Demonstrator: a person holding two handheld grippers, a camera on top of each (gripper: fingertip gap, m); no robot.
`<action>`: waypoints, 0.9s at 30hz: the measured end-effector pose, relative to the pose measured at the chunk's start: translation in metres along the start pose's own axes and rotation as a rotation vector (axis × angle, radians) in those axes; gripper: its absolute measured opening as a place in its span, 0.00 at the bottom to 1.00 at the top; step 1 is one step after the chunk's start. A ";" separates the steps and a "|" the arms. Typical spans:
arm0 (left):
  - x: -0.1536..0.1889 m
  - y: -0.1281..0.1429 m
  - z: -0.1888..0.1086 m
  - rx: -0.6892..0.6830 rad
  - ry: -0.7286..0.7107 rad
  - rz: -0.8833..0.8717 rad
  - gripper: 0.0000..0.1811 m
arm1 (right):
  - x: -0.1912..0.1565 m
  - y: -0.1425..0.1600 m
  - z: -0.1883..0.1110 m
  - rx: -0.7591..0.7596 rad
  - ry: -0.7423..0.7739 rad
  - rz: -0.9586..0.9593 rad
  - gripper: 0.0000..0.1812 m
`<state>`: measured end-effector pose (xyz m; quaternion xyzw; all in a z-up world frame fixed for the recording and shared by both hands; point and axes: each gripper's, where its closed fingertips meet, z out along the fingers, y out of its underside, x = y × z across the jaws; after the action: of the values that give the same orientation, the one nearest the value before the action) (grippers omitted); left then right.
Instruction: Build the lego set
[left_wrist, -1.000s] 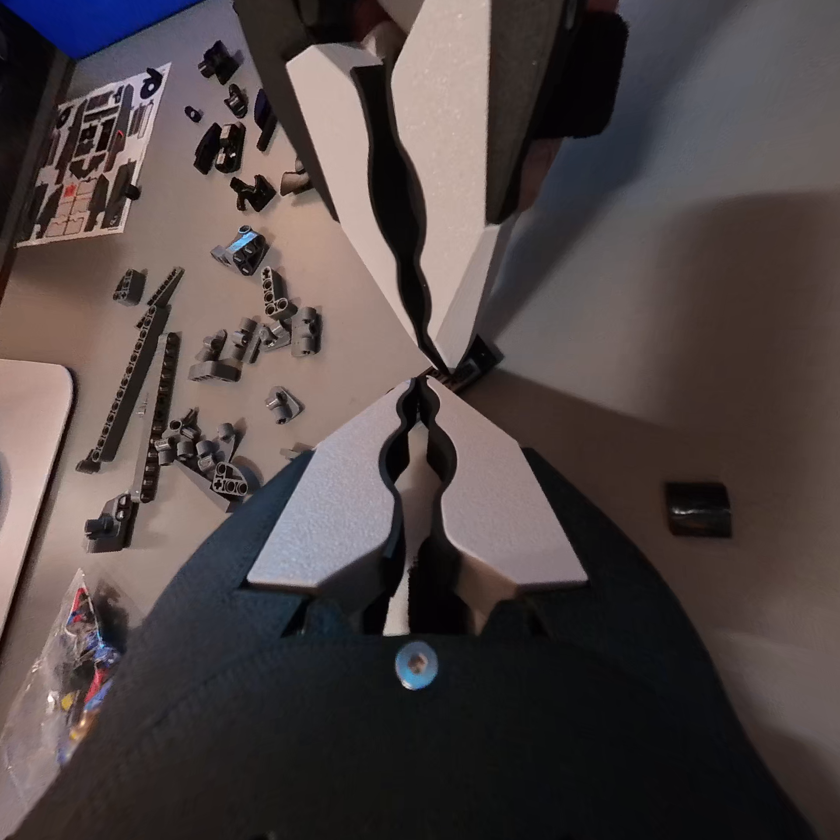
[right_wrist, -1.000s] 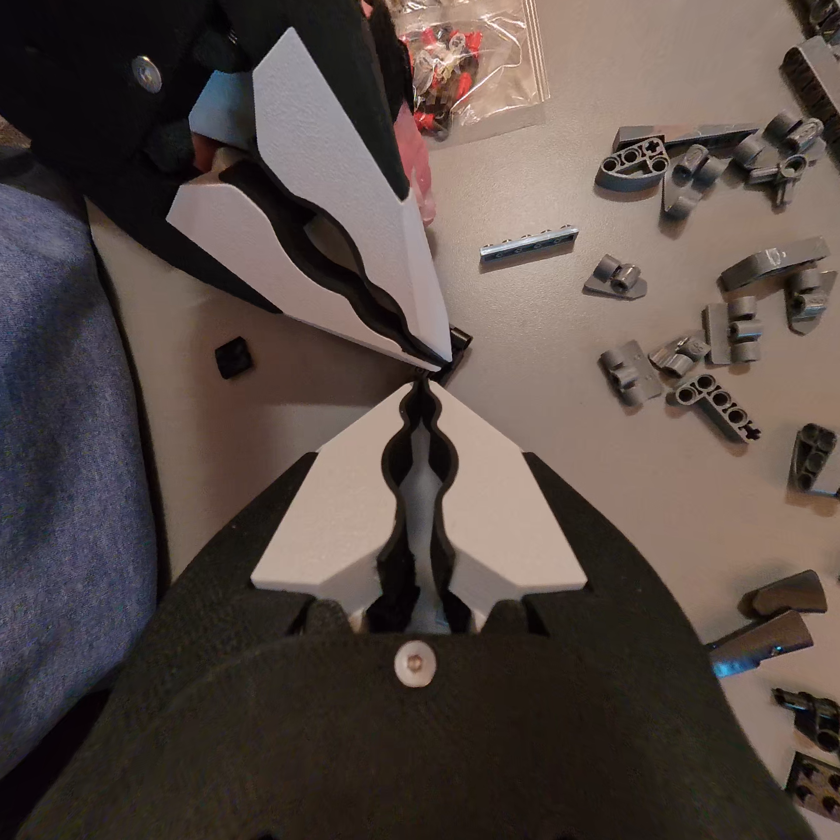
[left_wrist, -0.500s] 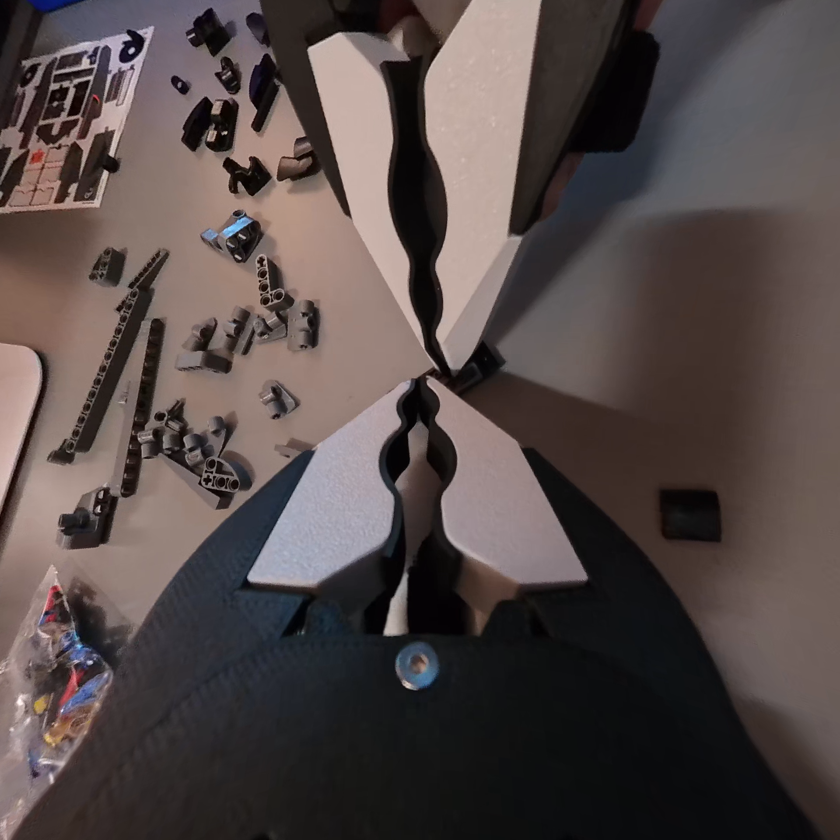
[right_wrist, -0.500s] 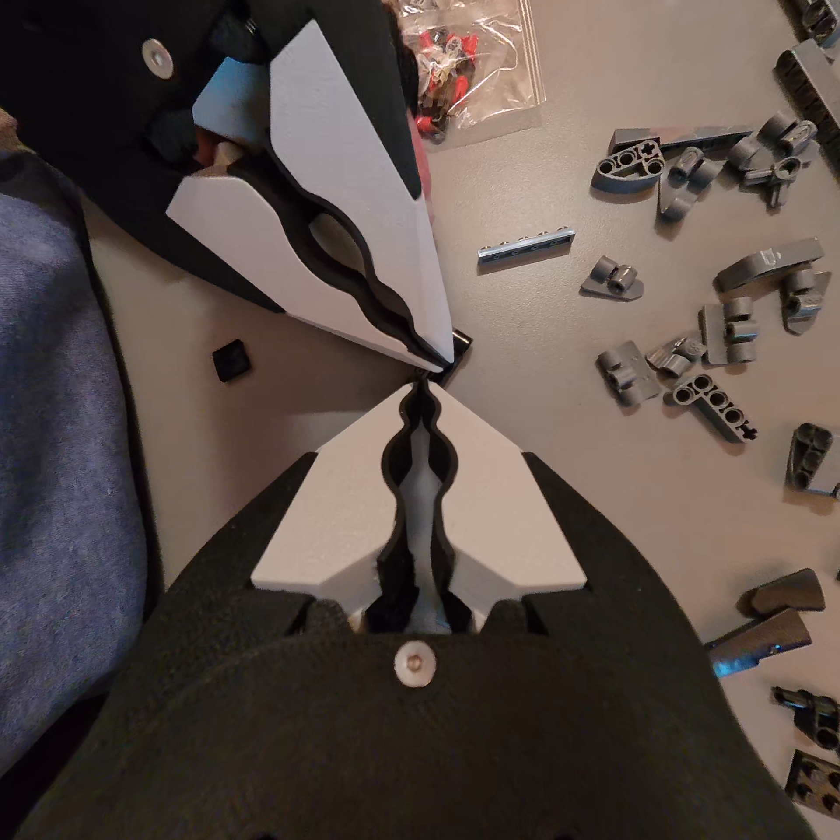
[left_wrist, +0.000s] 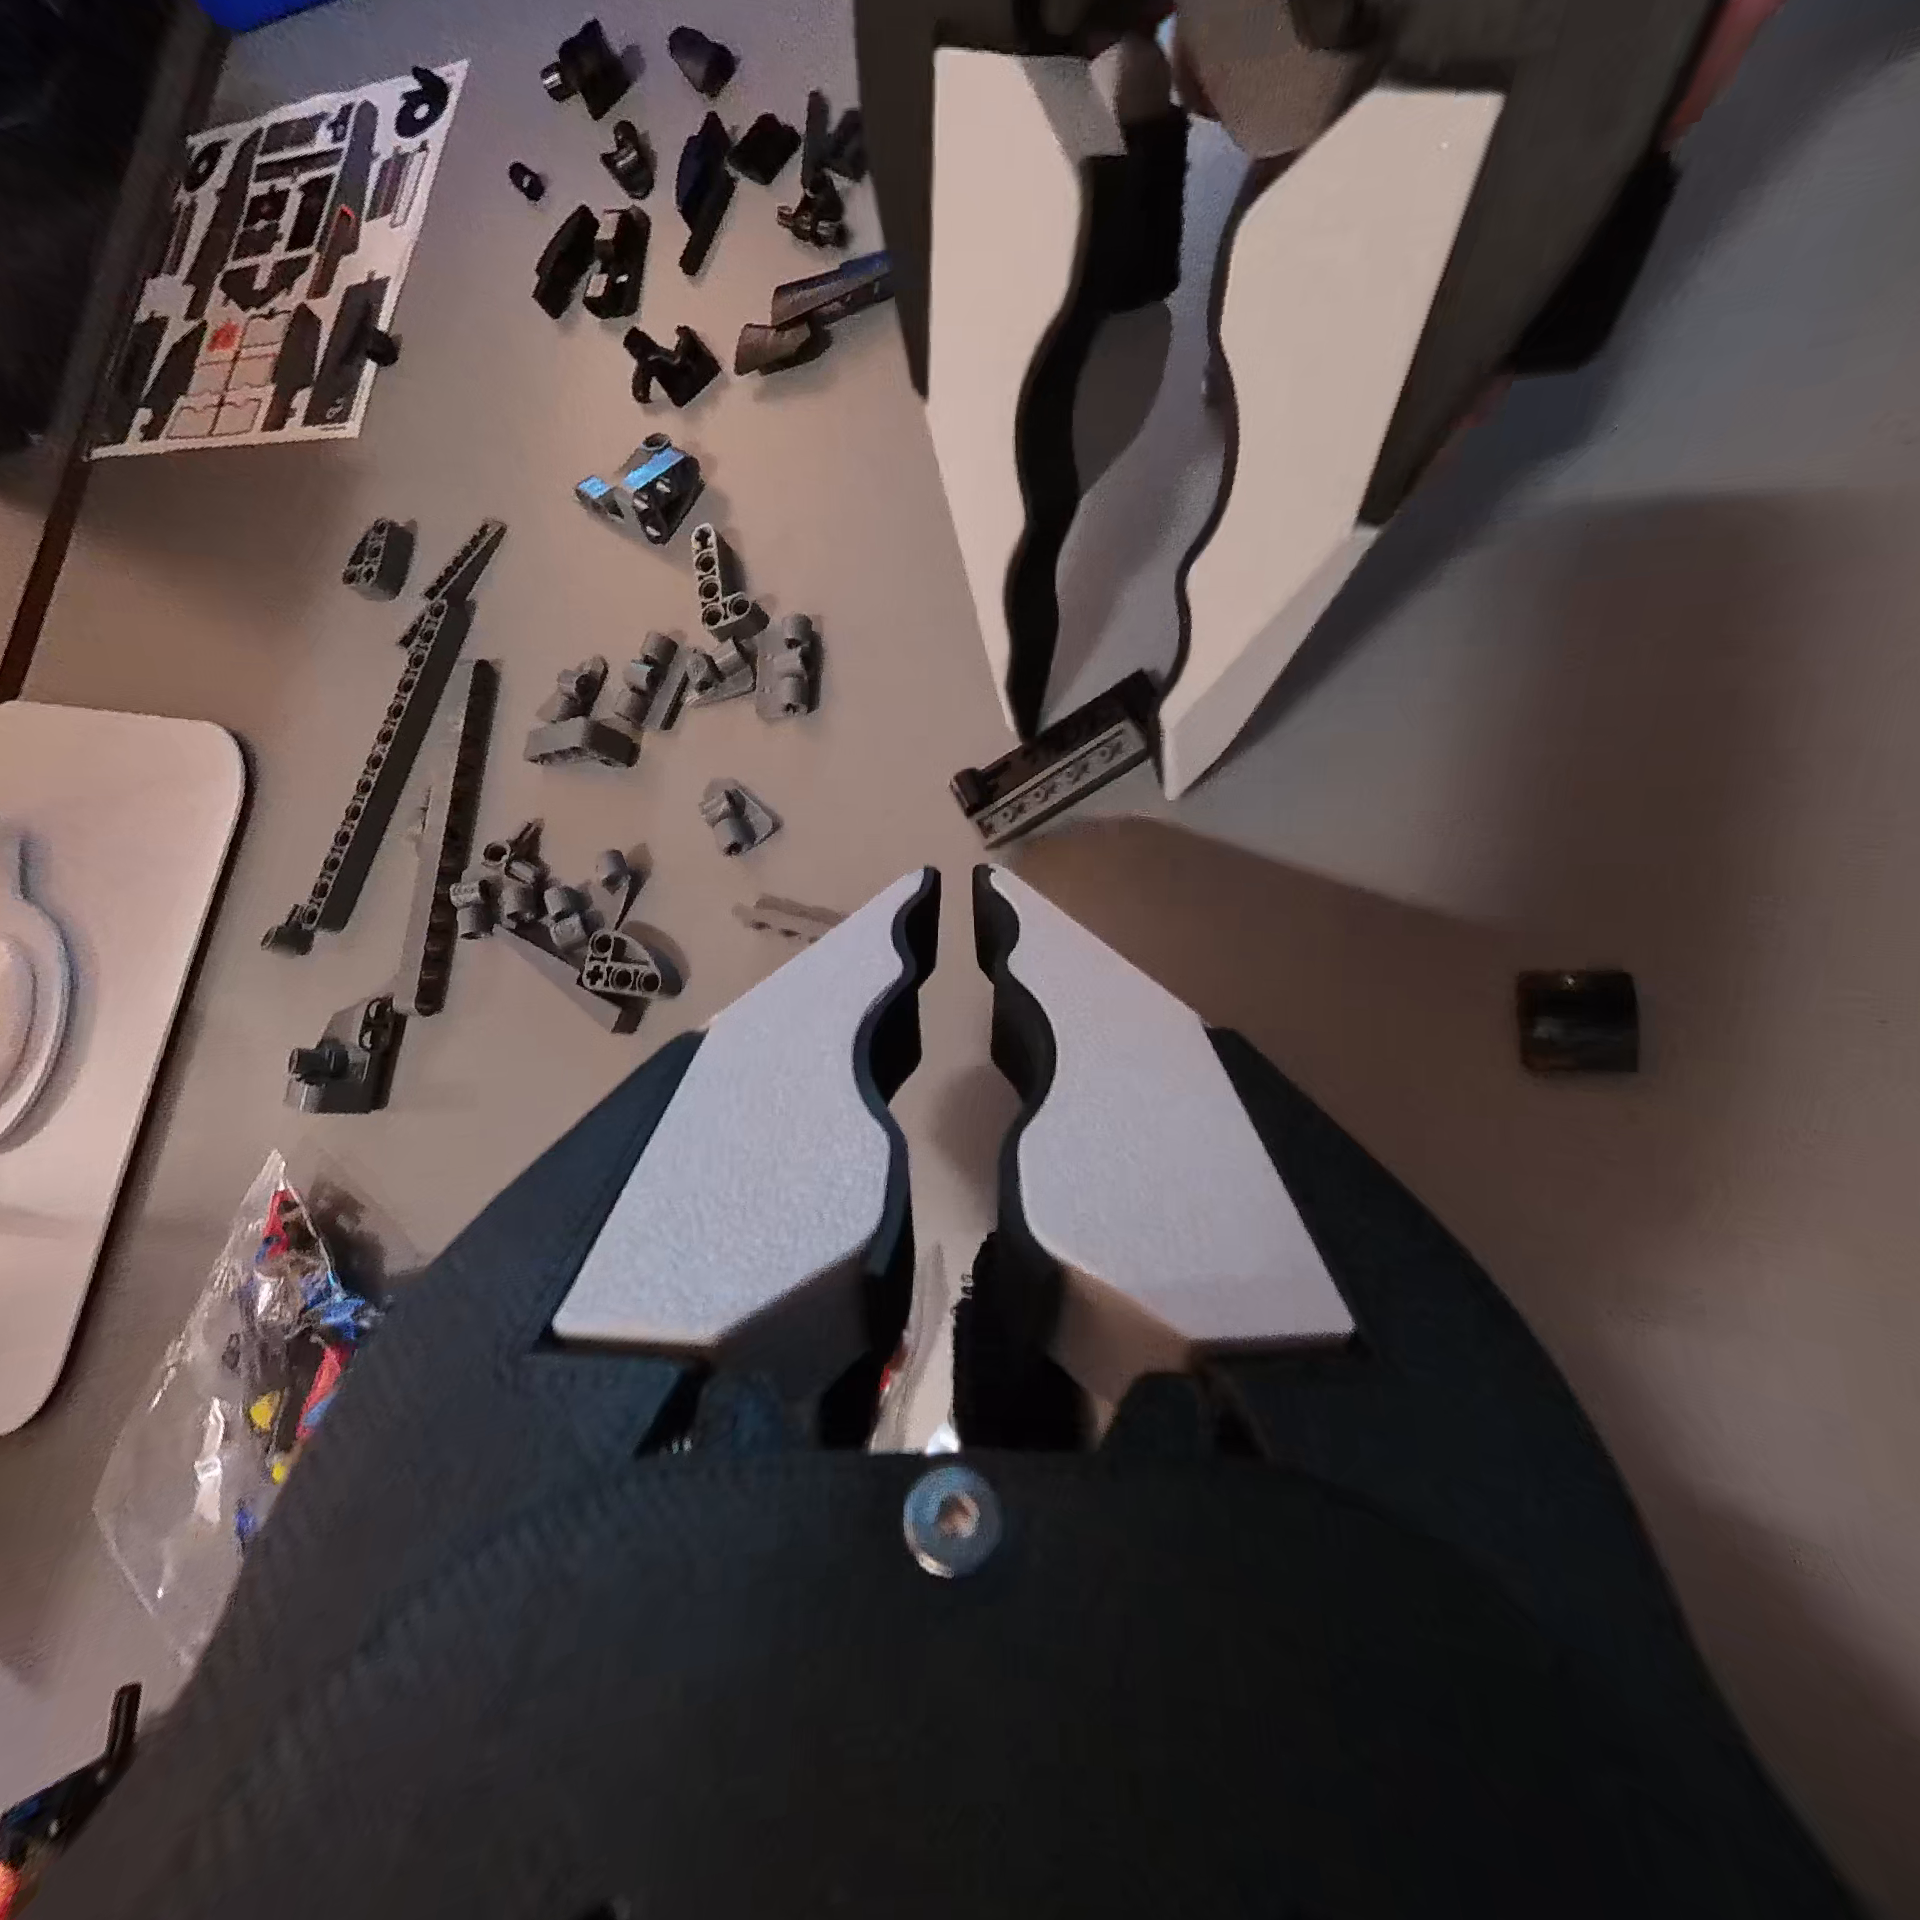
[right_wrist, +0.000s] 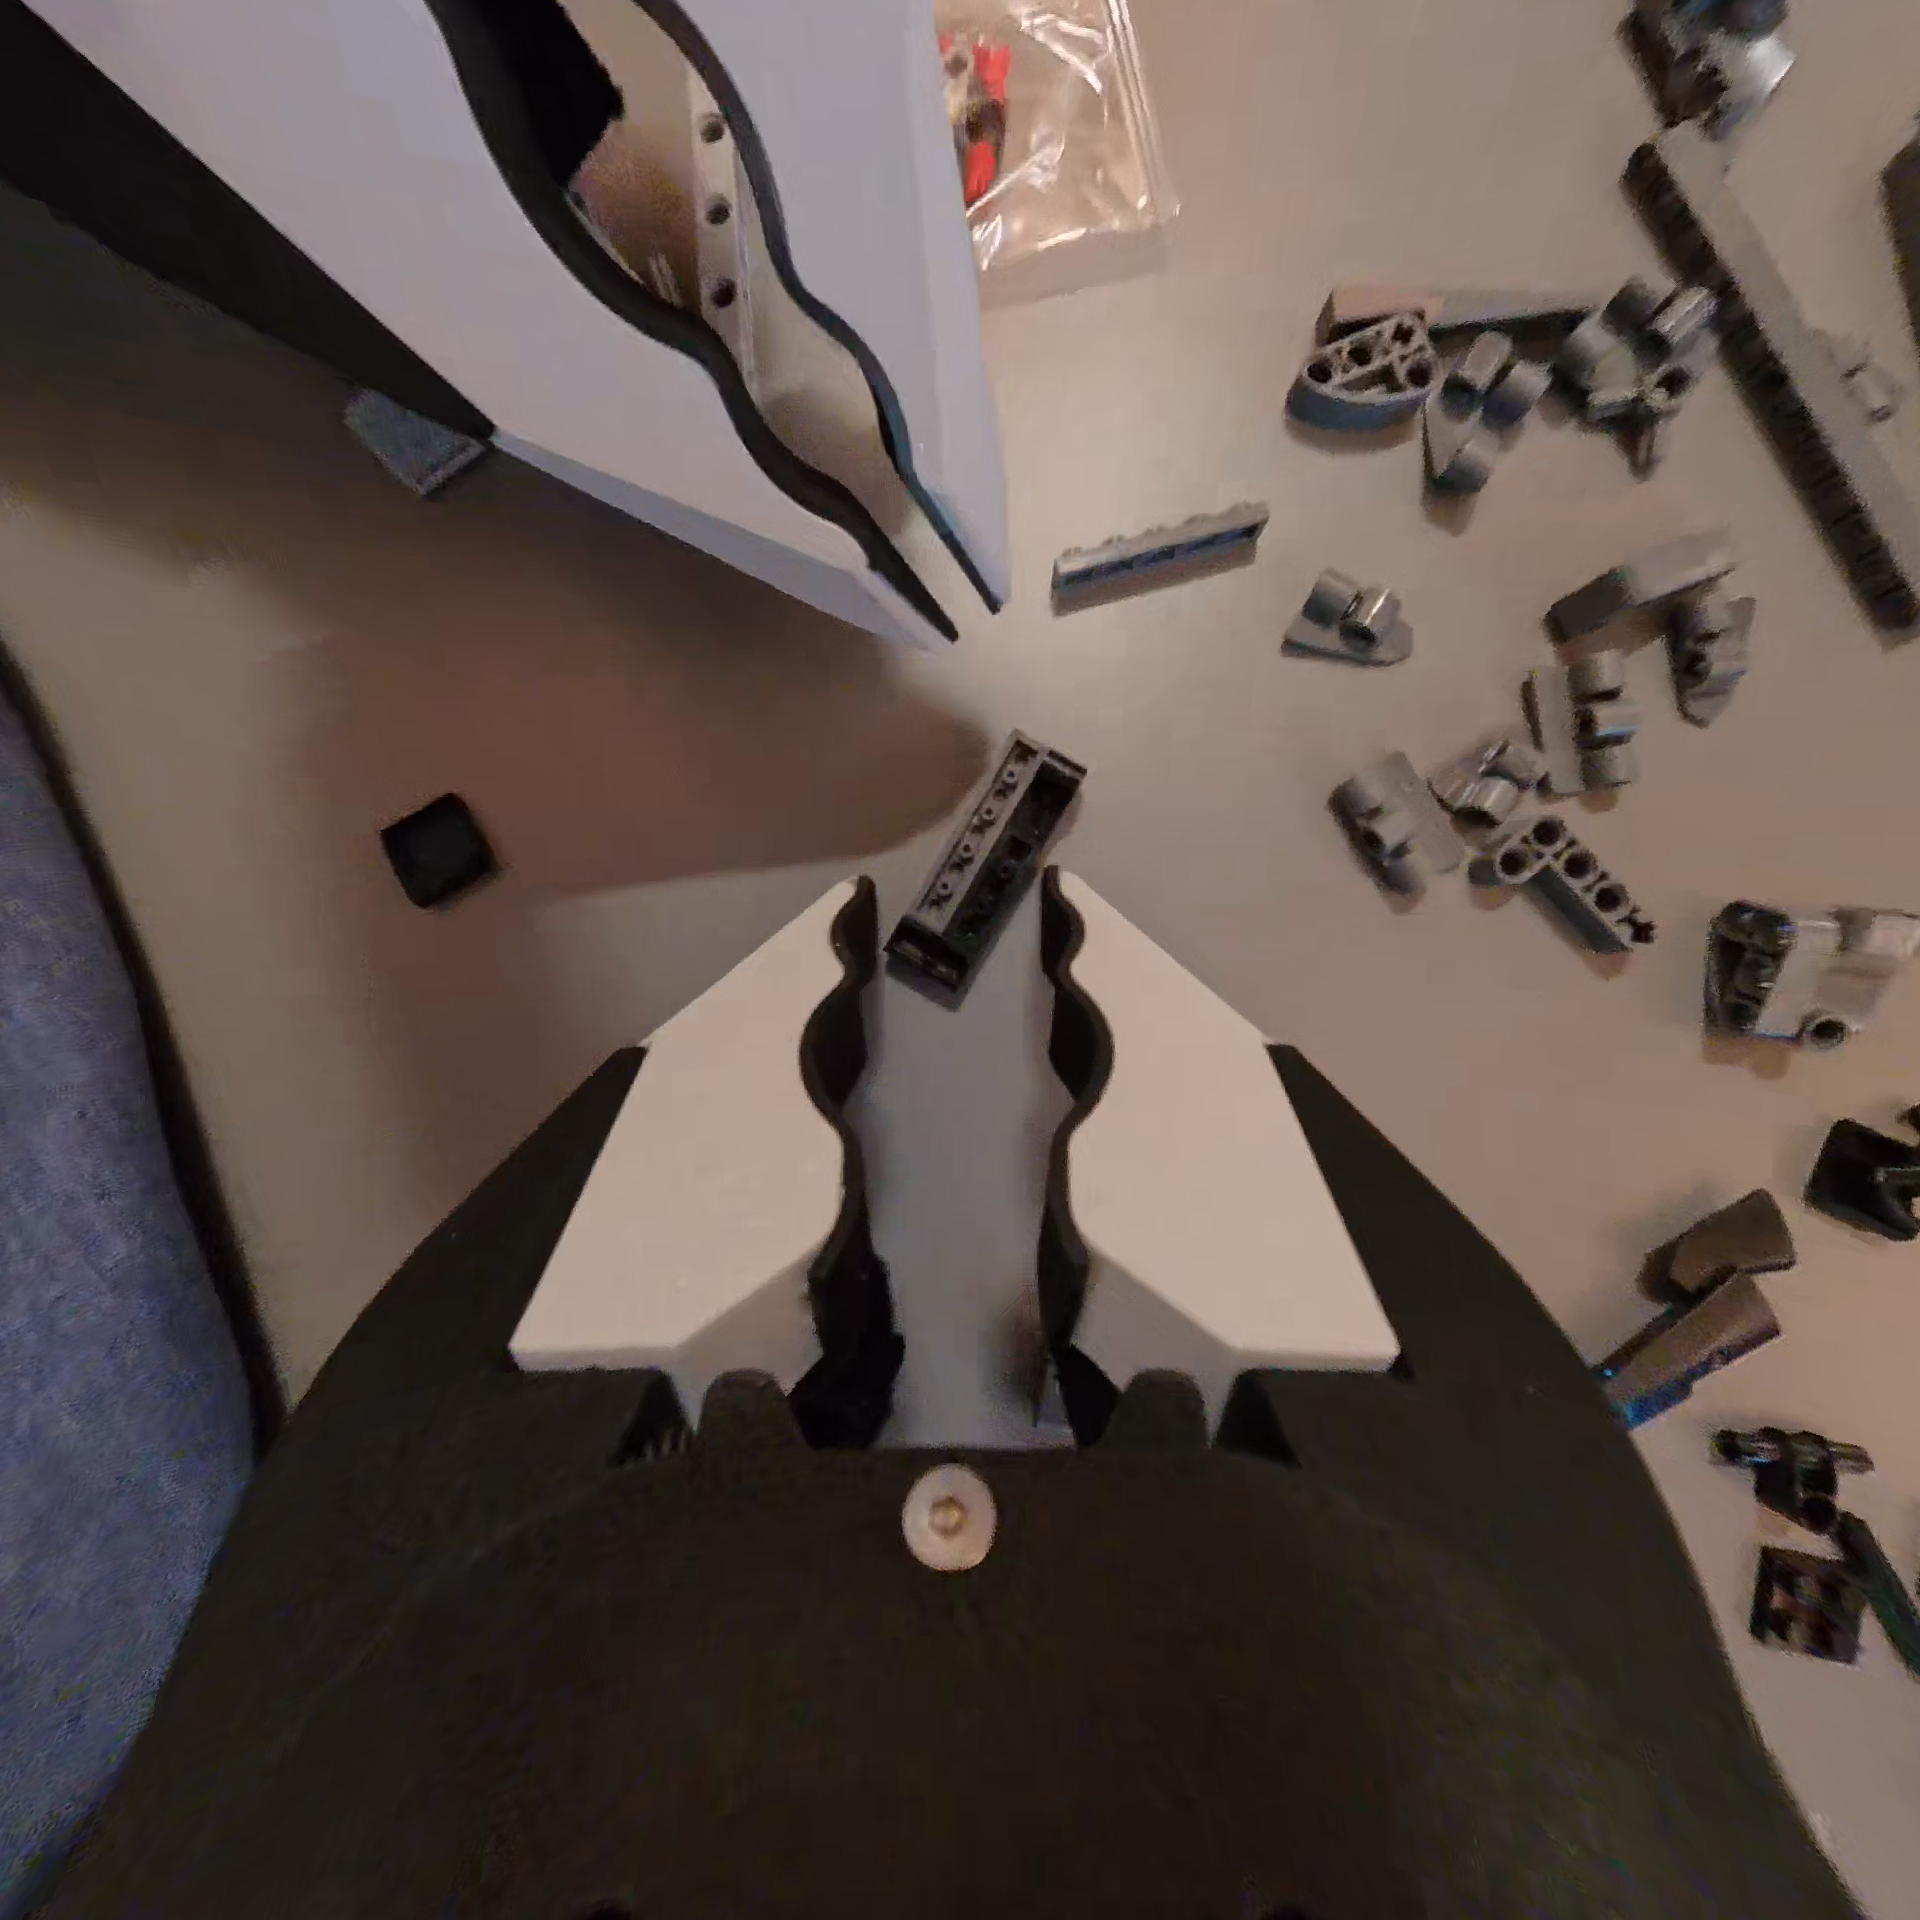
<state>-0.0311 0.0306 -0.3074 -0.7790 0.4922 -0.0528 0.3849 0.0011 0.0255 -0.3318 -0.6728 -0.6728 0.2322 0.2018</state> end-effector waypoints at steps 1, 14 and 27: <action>-0.001 0.001 -0.001 0.003 -0.007 -0.003 0.02 | 0.000 -0.001 0.001 -0.005 0.017 -0.011 0.10; -0.047 -0.026 -0.062 0.307 -0.171 -0.264 0.16 | 0.008 -0.084 -0.044 0.456 -0.108 0.150 0.07; -0.046 -0.049 -0.100 0.333 -0.277 0.190 0.25 | -0.018 -0.117 -0.062 0.468 -0.463 0.242 0.08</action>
<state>-0.0653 0.0234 -0.1919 -0.6547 0.4902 0.0108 0.5752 -0.0575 0.0114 -0.2126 -0.6125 -0.5449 0.5488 0.1634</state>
